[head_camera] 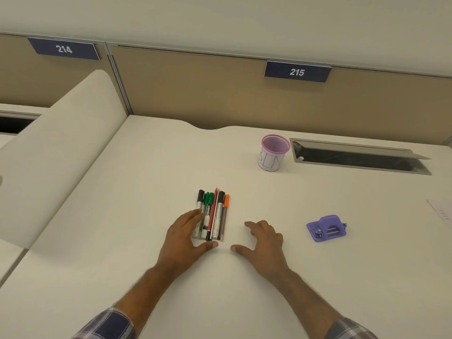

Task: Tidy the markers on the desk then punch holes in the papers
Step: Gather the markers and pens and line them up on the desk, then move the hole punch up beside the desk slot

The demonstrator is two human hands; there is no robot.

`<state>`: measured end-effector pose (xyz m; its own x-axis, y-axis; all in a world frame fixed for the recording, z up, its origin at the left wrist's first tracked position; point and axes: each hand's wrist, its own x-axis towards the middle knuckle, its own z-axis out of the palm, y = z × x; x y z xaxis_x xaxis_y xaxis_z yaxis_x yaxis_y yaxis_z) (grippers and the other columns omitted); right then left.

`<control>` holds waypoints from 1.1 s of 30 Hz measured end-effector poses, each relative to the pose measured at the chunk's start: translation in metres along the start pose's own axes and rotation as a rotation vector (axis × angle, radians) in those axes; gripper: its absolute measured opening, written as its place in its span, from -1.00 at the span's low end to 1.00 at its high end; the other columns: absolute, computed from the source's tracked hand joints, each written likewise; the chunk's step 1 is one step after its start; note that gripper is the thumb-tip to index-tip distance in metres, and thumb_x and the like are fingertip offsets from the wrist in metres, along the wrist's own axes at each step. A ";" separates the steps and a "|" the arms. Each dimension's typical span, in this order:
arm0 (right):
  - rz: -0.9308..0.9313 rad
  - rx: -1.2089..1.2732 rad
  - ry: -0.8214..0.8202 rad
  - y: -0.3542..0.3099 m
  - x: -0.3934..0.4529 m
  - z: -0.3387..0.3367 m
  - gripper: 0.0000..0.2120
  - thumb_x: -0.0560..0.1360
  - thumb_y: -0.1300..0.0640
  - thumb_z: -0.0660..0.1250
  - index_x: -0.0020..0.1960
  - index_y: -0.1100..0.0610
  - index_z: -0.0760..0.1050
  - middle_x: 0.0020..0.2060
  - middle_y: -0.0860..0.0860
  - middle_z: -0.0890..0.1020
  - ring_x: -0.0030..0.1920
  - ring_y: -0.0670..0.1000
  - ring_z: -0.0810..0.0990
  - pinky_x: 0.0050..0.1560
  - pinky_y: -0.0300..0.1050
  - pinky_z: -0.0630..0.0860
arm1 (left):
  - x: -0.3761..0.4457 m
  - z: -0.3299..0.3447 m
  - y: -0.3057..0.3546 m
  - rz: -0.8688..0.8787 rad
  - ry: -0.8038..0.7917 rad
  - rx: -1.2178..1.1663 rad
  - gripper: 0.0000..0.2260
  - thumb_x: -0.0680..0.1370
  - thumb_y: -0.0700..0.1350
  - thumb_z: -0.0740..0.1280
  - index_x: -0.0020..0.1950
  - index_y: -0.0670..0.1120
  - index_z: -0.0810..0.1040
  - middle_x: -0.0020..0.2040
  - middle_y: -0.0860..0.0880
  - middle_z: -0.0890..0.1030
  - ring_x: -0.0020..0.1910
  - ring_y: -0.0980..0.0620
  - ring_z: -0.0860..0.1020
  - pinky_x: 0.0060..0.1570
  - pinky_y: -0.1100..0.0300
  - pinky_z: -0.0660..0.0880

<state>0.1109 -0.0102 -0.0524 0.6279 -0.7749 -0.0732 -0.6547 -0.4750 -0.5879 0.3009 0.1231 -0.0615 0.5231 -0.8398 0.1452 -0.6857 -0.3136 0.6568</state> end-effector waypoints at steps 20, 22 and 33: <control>0.111 0.059 0.260 0.113 -0.049 -0.106 -0.73 0.44 0.01 0.44 0.11 0.03 0.54 -0.09 -0.14 0.47 -0.12 -0.10 0.43 0.00 -0.13 0.21 | -0.009 0.092 0.162 0.054 -0.074 0.003 -0.47 0.46 0.12 0.43 0.40 0.08 0.40 0.37 0.15 0.41 0.36 0.15 0.36 0.29 0.33 0.27; 0.123 0.069 0.293 0.129 -0.048 -0.117 -0.75 0.43 0.08 0.45 0.08 0.07 0.55 -0.11 -0.12 0.48 -0.16 -0.06 0.46 -0.01 -0.09 0.31 | -0.006 0.108 0.181 0.000 -0.127 -0.009 -0.45 0.47 0.13 0.42 0.42 0.09 0.38 0.37 0.15 0.41 0.34 0.14 0.39 0.28 0.30 0.32; 0.225 0.260 0.185 0.176 -0.019 -0.150 -0.50 0.45 0.20 0.41 0.36 0.14 0.39 0.21 0.09 0.50 0.15 0.10 0.55 0.18 -0.07 0.48 | 0.028 0.168 0.247 -0.287 -0.251 -0.091 -0.40 0.45 0.06 0.47 0.42 -0.07 0.38 0.33 -0.04 0.47 0.23 -0.02 0.51 0.21 0.16 0.45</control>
<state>-0.0797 -0.1421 -0.0336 0.3786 -0.9210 -0.0916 -0.6240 -0.1809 -0.7602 0.0613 -0.0522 -0.0191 0.5391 -0.8095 -0.2325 -0.4761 -0.5207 0.7087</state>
